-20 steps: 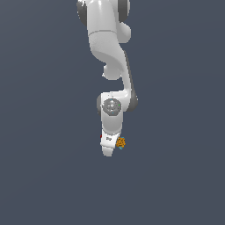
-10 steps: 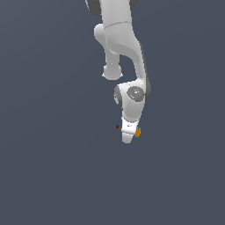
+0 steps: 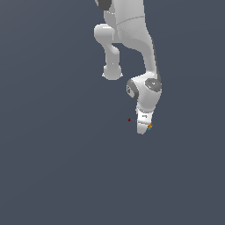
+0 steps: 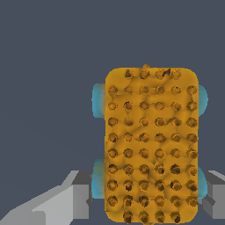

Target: Pick up the object and move it to a goal position.

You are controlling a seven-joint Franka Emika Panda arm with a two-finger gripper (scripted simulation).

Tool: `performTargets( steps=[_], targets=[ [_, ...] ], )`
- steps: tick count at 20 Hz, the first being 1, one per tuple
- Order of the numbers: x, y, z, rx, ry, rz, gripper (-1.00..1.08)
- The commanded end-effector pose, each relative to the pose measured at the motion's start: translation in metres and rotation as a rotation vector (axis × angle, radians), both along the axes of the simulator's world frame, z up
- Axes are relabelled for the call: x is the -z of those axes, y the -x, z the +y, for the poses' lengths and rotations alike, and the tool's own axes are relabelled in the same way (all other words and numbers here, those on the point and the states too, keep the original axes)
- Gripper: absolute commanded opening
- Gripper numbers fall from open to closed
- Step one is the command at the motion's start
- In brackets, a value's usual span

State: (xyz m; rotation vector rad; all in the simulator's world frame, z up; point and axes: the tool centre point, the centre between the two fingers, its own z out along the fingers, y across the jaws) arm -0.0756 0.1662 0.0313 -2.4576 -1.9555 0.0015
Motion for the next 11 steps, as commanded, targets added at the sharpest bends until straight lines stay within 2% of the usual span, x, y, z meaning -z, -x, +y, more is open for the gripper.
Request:
performTargets(
  steps=[1, 6, 11],
  targets=[
    [-0.001, 0.007, 0.012, 0.002, 0.0, -0.001, -1.0],
    [-0.002, 0.014, 0.024, 0.002, 0.0, -0.001, -1.0],
    [-0.002, 0.012, 0.024, 0.002, 0.0, -0.001, -1.0]
  ],
)
